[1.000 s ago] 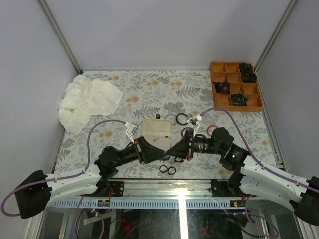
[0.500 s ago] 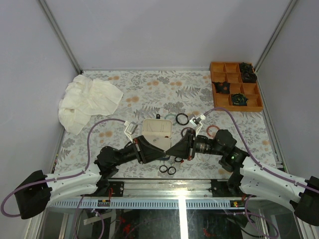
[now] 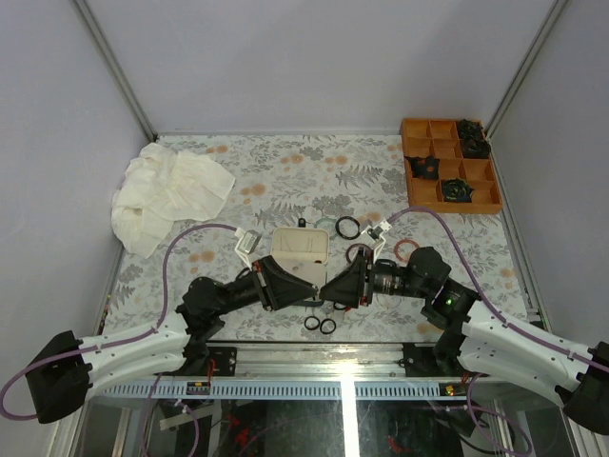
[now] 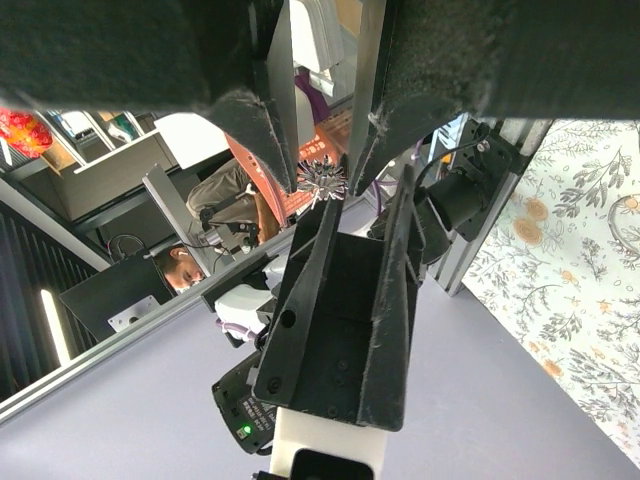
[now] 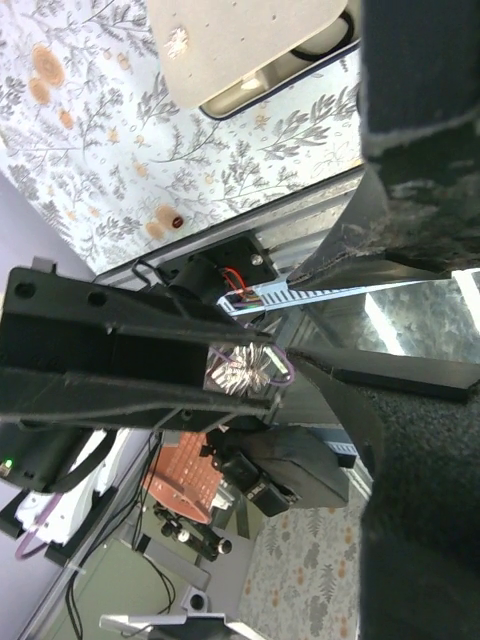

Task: Organize the mixed jewelry
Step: Place the jewelry in the jewelry box.

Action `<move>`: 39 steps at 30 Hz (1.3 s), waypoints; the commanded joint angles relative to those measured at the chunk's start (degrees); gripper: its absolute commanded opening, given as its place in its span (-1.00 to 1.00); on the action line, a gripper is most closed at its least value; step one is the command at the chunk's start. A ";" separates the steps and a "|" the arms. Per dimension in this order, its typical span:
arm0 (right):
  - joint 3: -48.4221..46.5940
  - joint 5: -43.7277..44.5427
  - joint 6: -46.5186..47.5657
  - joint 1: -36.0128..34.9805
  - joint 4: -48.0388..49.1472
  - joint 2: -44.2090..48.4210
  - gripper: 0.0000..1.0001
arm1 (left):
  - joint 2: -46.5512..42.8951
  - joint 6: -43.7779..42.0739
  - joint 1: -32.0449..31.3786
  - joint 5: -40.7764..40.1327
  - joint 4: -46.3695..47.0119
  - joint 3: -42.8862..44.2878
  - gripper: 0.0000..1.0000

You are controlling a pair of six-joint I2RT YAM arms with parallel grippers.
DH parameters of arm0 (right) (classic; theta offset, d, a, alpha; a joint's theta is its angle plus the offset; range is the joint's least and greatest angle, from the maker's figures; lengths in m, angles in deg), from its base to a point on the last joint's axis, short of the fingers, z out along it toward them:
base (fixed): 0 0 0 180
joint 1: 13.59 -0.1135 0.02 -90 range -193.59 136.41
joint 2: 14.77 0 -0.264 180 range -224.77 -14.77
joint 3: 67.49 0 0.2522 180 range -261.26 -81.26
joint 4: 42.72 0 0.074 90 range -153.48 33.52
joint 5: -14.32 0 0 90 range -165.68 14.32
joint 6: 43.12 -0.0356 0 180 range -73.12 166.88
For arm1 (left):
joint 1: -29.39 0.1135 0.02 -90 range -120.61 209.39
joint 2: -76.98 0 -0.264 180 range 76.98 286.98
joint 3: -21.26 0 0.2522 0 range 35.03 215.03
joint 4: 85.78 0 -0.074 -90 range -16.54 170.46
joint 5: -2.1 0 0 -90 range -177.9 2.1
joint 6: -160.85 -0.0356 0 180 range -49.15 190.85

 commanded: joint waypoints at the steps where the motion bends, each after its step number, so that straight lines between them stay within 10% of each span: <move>1: -2.29 1.65 1.82 0.25 -1.82 1.13 -0.24 | -0.15 -0.84 0.25 -0.01 1.33 1.98 -0.94; 19: -6.70 3.55 3.29 0.29 -8.43 4.03 -0.17 | -0.13 -3.22 0.17 0.55 -4.61 3.42 -0.95; 39: -18.61 33.91 16.86 0.45 -42.28 -2.48 -0.15 | 4.78 -19.84 5.55 -14.18 -57.97 26.93 -0.98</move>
